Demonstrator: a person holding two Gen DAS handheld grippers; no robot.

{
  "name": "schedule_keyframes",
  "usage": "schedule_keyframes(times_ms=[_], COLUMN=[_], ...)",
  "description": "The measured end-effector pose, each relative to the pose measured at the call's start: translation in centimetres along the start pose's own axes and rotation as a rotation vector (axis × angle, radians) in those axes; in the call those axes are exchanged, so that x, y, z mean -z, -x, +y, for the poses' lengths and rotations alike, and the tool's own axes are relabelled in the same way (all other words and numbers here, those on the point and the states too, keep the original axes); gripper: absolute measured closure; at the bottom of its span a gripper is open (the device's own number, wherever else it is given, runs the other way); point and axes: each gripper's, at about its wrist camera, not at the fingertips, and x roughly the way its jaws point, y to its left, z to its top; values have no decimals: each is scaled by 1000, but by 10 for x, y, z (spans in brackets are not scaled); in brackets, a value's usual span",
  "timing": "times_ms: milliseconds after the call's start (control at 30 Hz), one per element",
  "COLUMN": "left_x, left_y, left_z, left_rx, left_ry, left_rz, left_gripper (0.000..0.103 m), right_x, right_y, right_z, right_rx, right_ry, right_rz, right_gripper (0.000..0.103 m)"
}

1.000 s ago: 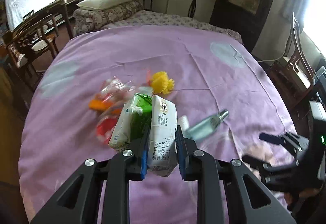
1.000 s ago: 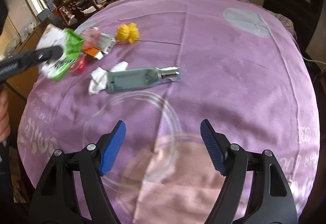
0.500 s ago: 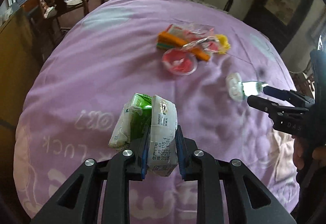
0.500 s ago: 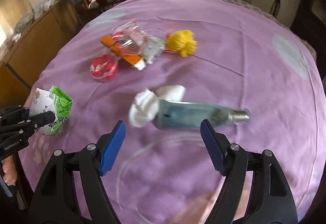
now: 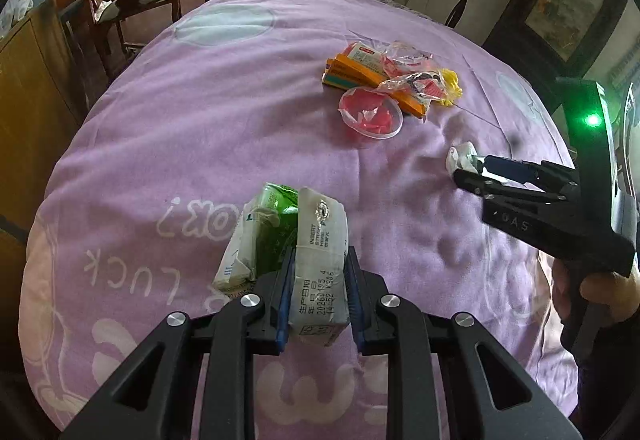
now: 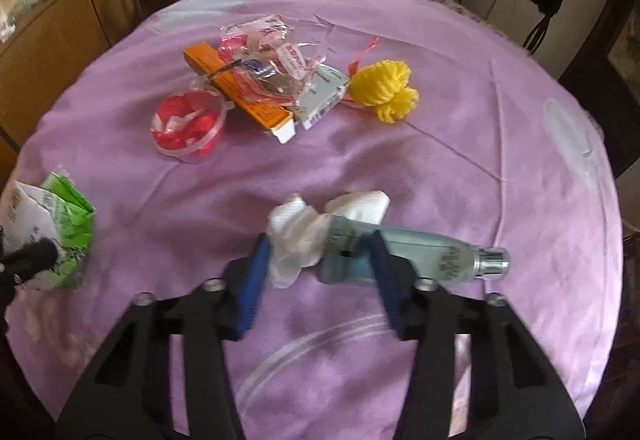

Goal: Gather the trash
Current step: 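Grasp the white tissue with the right tool while the left tool holds the cartons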

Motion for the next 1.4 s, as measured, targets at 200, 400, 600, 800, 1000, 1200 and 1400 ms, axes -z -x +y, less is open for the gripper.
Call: schedule_keyframes(times_ms=[200, 400, 600, 800, 1000, 1200, 1400], left_x=[4, 11, 16, 21, 19, 21, 23], left_y=[4, 10, 15, 16, 15, 16, 19], left_z=[-1, 2, 6, 21, 25, 23, 20], left_rx=[4, 10, -1, -17, -6, 9, 23], left_ry=[-1, 2, 11, 36, 53, 47, 48], left_rz=[9, 8, 7, 13, 11, 12, 13], left_gripper=[79, 79, 79, 79, 79, 79, 79], right_x=[7, 24, 16, 10, 2, 13, 48], right_y=[22, 53, 42, 5, -6, 22, 57], right_z=[-23, -24, -18, -11, -3, -11, 4], right_rx=[-91, -218, -145, -130, -68, -165, -359], right_ry=[-77, -72, -85, -127, -123, -130, 9], right_rz=[-12, -34, -43, 54, 54, 20, 20], right_gripper=[99, 98, 54, 54, 94, 95, 90])
